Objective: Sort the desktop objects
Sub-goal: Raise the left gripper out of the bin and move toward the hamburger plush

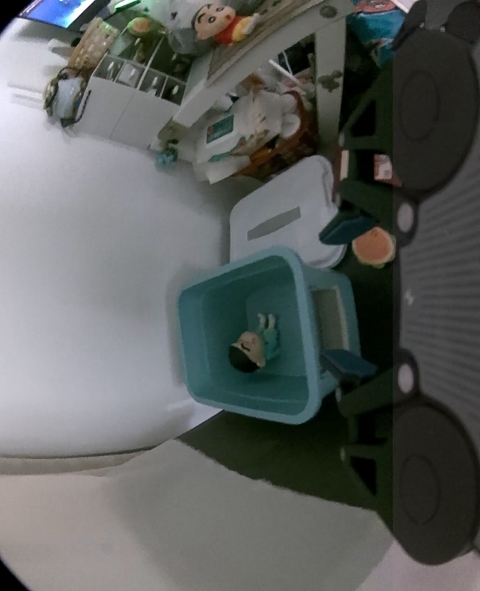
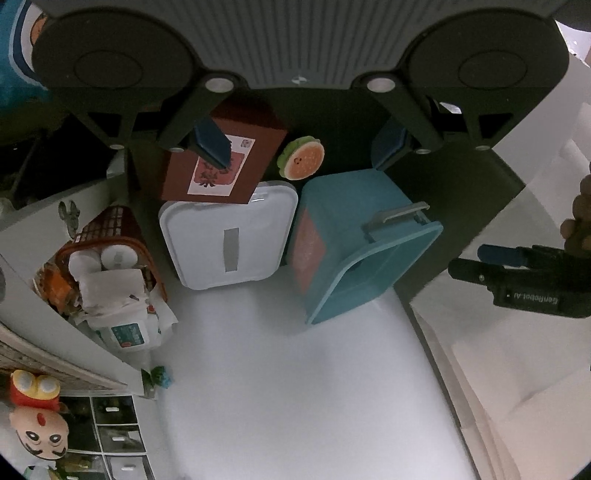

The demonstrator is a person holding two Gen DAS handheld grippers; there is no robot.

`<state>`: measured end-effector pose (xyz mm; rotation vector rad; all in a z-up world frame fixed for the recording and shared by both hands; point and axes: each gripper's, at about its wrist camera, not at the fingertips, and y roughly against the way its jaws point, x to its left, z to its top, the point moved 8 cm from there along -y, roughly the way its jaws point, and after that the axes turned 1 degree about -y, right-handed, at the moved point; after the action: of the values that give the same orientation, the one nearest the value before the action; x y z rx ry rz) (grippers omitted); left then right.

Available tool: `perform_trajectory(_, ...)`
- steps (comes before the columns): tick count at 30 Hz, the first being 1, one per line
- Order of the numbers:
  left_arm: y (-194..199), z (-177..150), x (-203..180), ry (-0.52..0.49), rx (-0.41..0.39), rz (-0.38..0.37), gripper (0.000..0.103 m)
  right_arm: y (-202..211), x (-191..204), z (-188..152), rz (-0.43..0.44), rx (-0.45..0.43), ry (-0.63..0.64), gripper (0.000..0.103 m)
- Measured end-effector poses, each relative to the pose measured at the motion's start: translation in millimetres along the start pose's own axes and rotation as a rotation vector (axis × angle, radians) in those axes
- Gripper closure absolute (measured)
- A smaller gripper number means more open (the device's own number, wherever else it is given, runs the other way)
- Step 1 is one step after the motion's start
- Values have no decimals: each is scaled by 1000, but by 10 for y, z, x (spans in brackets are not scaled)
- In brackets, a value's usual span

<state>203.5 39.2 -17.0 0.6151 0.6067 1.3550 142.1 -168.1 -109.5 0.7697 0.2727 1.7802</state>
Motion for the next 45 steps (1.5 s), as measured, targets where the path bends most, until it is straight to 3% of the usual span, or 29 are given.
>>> perform_trajectory(22, -113, -634, -290, 21, 19, -87, 36, 277, -19, -213, -45, -3, 57, 16)
perform_trajectory(45, -537, -913, -284, 55, -11, -172, 36, 168, -5, -429, -122, 31, 54, 16)
